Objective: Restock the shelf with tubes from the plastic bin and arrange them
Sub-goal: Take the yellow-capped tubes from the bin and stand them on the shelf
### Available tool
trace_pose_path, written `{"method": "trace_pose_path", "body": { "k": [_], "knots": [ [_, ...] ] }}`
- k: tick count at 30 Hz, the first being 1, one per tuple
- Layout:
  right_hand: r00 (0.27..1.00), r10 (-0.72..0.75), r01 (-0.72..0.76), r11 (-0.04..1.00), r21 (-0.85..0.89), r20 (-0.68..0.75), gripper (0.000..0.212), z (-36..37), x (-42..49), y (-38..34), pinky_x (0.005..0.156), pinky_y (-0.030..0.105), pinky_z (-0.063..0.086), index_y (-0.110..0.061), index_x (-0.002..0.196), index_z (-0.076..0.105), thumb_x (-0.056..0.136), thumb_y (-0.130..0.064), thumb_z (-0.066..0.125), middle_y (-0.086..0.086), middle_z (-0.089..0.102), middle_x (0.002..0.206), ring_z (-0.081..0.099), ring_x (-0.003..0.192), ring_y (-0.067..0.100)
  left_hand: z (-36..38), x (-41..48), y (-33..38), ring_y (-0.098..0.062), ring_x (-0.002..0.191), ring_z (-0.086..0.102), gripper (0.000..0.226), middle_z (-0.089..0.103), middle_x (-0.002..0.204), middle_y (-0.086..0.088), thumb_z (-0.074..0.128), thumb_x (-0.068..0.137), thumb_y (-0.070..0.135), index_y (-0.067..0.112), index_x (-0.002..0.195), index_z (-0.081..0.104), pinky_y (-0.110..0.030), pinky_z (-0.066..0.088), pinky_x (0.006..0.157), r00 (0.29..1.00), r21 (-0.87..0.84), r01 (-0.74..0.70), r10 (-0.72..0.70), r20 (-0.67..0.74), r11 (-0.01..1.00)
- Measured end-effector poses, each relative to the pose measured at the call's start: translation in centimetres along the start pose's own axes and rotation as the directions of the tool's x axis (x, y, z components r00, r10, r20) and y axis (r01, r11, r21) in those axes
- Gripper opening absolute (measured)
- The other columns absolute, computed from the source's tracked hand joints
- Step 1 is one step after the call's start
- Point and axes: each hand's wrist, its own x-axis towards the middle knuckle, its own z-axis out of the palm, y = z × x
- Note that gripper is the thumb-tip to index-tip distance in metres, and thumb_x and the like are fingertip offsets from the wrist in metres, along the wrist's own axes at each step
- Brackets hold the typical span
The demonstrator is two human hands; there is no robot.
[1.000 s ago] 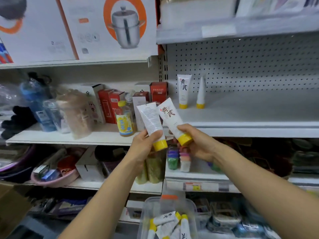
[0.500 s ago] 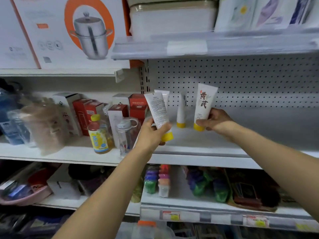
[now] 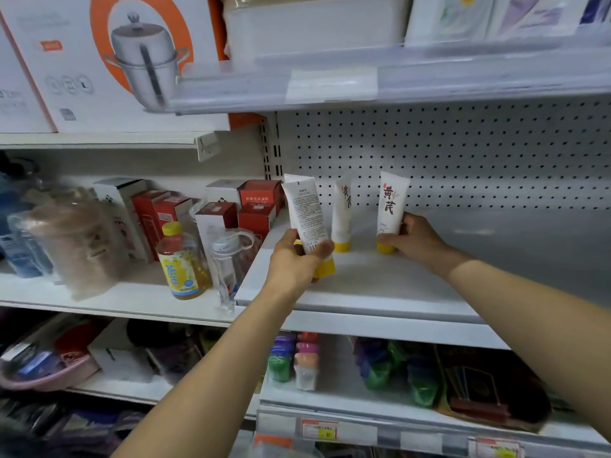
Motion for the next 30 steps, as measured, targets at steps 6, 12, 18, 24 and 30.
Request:
{"method": "trace_pose_path", "body": {
  "k": [6, 12, 18, 24, 30],
  "knots": [
    [1.000, -0.003, 0.004, 1.000, -0.024, 0.018, 0.056, 0.0, 0.1, 0.2, 0.088, 0.042, 0.055, -0.011, 0.133, 0.051, 0.082, -0.015, 0.074, 0.011, 0.062, 0.125, 0.061, 0.110, 0.028, 0.4, -0.1, -0.1, -0.017, 0.088, 0.065, 0.034, 0.068, 0.099, 0.002, 0.069, 0.088, 0.022, 0.027, 0.116, 0.052, -0.037, 0.057, 0.070, 1.000, -0.009, -0.001, 0.001, -0.004, 1.000],
    [0.995, 0.056, -0.067, 0.986, -0.154, -0.077, 0.062, -0.3, -1.5, -0.1, 0.083, 0.035, 0.048, -0.009, 0.129, 0.043, 0.078, -0.025, 0.076, 0.011, 0.054, 0.118, 0.056, 0.106, 0.027, 0.4, -0.9, 0.2, -0.016, 0.087, 0.066, 0.033, 0.068, 0.100, 0.001, 0.069, 0.088, 0.019, 0.026, 0.115, 0.052, -0.036, 0.059, 0.071, 1.000, -0.038, -0.002, 0.003, 0.017, 0.999],
    [0.961, -0.176, 0.159, 0.983, -0.091, -0.214, 0.018, 1.6, -6.8, -2.8, 0.073, 0.026, 0.041, -0.008, 0.102, 0.061, 0.085, -0.006, 0.065, 0.005, 0.058, 0.091, 0.055, 0.081, 0.020, 0.4, -1.8, 0.7, -0.023, 0.094, 0.066, 0.028, 0.067, 0.104, -0.005, 0.069, 0.087, 0.013, 0.023, 0.111, 0.057, -0.041, 0.061, 0.073, 0.997, -0.080, 0.021, -0.015, 0.076, 0.997],
    [0.913, -0.186, 0.188, 0.982, 0.031, 0.364, 0.030, 2.3, -10.9, -6.8, 0.063, 0.002, 0.042, -0.018, 0.119, 0.063, 0.093, -0.007, 0.055, -0.014, 0.066, 0.100, 0.059, 0.084, -0.005, 0.5, -2.4, 1.5, -0.024, 0.097, 0.067, 0.033, 0.064, 0.105, -0.009, 0.070, 0.086, 0.015, 0.015, 0.118, 0.060, -0.038, 0.061, 0.075, 0.974, 0.003, 0.021, -0.021, 0.228, 1.000],
    [0.921, -0.213, 0.251, 0.965, -0.081, 0.325, 0.041, 1.5, -11.4, -6.5, 0.074, 0.020, 0.051, -0.022, 0.111, 0.063, 0.073, -0.035, 0.074, -0.007, 0.072, 0.095, 0.065, 0.083, 0.005, 1.6, -2.8, 2.1, -0.021, 0.095, 0.069, 0.030, 0.069, 0.105, -0.010, 0.067, 0.088, 0.011, 0.016, 0.117, 0.061, -0.035, 0.061, 0.073, 0.963, -0.067, 0.040, -0.021, 0.269, 0.997]
  ]
}}
